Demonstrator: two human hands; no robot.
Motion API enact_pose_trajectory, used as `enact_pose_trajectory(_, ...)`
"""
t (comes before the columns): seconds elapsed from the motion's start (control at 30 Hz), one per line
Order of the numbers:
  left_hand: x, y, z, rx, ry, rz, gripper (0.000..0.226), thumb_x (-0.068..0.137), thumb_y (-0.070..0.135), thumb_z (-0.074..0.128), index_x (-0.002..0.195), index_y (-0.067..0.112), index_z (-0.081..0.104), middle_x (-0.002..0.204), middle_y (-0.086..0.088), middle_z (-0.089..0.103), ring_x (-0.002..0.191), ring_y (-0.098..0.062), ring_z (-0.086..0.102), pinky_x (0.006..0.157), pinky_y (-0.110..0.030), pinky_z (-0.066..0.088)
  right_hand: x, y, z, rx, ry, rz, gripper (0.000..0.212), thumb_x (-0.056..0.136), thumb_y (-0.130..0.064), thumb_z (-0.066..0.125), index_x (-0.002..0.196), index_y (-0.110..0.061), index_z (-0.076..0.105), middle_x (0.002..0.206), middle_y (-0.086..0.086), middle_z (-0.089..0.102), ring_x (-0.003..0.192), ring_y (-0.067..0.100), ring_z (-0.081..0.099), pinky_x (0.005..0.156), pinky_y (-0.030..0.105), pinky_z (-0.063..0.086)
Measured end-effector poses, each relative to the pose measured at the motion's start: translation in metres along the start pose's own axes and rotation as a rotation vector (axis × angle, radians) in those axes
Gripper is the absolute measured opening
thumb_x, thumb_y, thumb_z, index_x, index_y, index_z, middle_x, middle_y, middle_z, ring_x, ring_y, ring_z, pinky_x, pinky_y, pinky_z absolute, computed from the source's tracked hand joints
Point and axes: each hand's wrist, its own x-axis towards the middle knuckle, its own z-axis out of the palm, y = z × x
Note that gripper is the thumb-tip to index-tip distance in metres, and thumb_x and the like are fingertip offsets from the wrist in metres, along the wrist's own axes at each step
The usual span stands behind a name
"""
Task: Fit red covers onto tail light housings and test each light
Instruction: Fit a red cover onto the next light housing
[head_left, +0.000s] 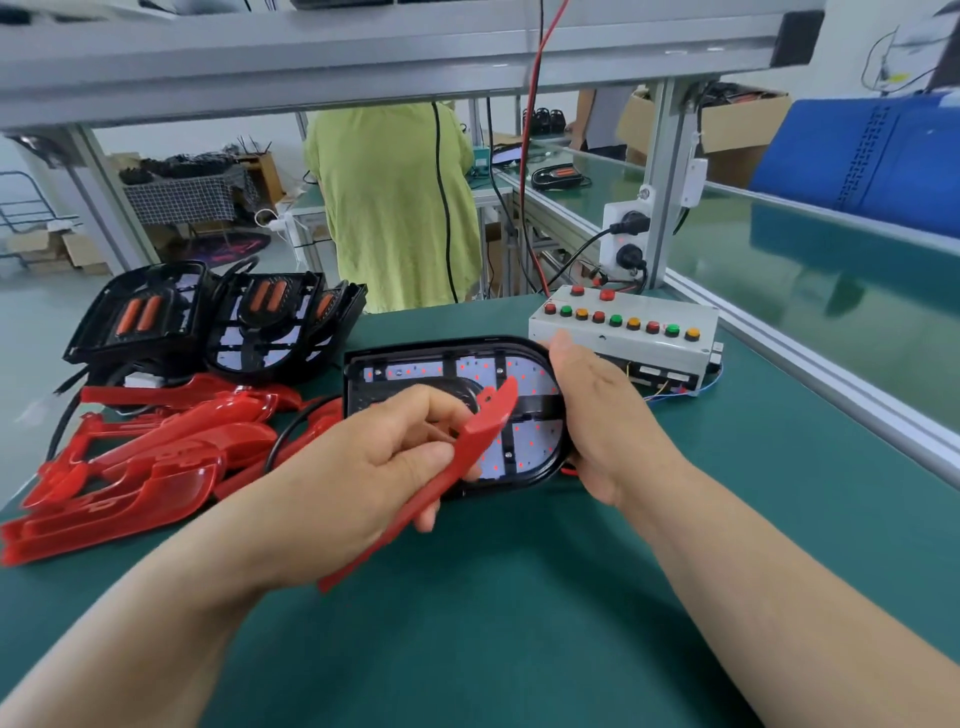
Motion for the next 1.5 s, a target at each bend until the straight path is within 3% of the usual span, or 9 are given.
enact_pose_trajectory(0.2,0.006,0.001,0.004,0.014,-0.031,-0.113,0.038,0.063,0.03,0.088,0.089,0.036,0.061,0.087,0.0,0.07,0.061,-0.027,0.067,0.057,-0.035,0.054,-0.002,0.001,0.0,0.045,-0.029,-0.033,0.047,0.107,-0.042,0.034,0.105,-0.008,0.067,0.097,0.007,0.077,0.083,0.015,0.073,0.063,0.023,0.055)
enact_pose_trajectory(0.4,0.007,-0.005,0.009,0.421,0.18,0.029,0.022,0.088,0.037,0.069,0.106,0.041,0.058,0.077,0.016,0.066,0.066,-0.005,0.06,0.06,-0.019,0.045,-0.004,-0.003,0.001,0.113,-0.095,0.033,0.042,0.101,-0.038,0.051,0.115,0.0,0.063,0.11,0.02,0.072,0.089,0.026,0.068,0.085,0.039,0.056)
enact_pose_trajectory(0.6,0.01,-0.005,0.016,0.637,0.254,0.083,0.072,0.072,0.069,0.044,0.137,0.037,0.053,0.114,0.014,0.06,0.1,-0.008,0.057,0.095,-0.031,0.046,-0.002,-0.003,-0.002,0.278,-0.216,0.12,0.032,0.099,-0.035,0.053,0.107,-0.008,0.069,0.096,0.01,0.076,0.082,0.02,0.07,0.077,0.034,0.059)
enact_pose_trajectory(0.7,0.01,-0.006,0.01,0.466,0.24,0.098,0.037,0.077,0.059,0.058,0.109,0.043,0.067,0.092,0.013,0.061,0.077,-0.006,0.057,0.078,-0.024,0.048,-0.004,-0.004,-0.004,0.347,-0.285,0.105,0.035,0.083,-0.041,0.069,0.098,-0.009,0.071,0.093,0.009,0.075,0.084,0.021,0.071,0.077,0.033,0.06)
enact_pose_trajectory(0.83,0.014,-0.013,0.002,0.322,0.182,0.083,0.013,0.088,0.033,0.068,0.078,0.027,0.064,0.063,0.012,0.052,0.056,-0.002,0.044,0.054,-0.012,0.034,-0.008,-0.004,0.001,0.341,-0.347,0.092,0.071,0.08,-0.039,0.071,0.133,0.004,0.053,0.134,0.029,0.058,0.113,0.037,0.059,0.106,0.056,0.044)
enact_pose_trajectory(1.1,0.019,-0.013,0.01,0.509,0.274,0.164,0.018,0.092,0.057,0.049,0.091,0.043,0.061,0.078,0.011,0.052,0.075,-0.007,0.051,0.071,-0.033,0.045,-0.006,0.0,0.004,0.373,-0.305,0.071,0.061,0.067,-0.026,0.078,0.121,-0.002,0.062,0.106,0.015,0.069,0.086,0.024,0.064,0.076,0.035,0.055)
enact_pose_trajectory(1.2,0.018,-0.014,0.012,0.541,0.41,0.16,0.054,0.07,0.065,0.066,0.111,0.032,0.057,0.095,0.015,0.051,0.089,-0.002,0.052,0.076,-0.022,0.047,-0.005,0.002,0.005,0.361,-0.216,0.09,0.059,0.059,-0.033,0.081,0.11,-0.007,0.066,0.091,0.01,0.072,0.075,0.02,0.066,0.07,0.035,0.056)
enact_pose_trajectory(1.4,0.017,-0.022,0.009,0.577,0.357,0.347,0.046,0.075,0.011,0.083,0.118,0.014,0.067,0.113,0.007,0.063,0.108,-0.011,0.06,0.096,-0.029,0.047,-0.002,0.003,0.001,0.374,-0.141,0.09,0.069,0.062,-0.041,0.079,0.118,-0.005,0.065,0.098,0.011,0.074,0.078,0.021,0.071,0.07,0.034,0.061)
enact_pose_trajectory(1.5,0.017,-0.027,0.01,0.493,0.408,0.386,0.038,0.078,0.004,0.078,0.115,0.008,0.072,0.111,0.0,0.067,0.112,-0.016,0.062,0.101,-0.028,0.045,0.0,0.005,0.002,0.338,-0.108,0.104,0.079,0.069,-0.06,0.066,0.124,-0.004,0.063,0.114,0.015,0.073,0.097,0.028,0.07,0.09,0.047,0.056)
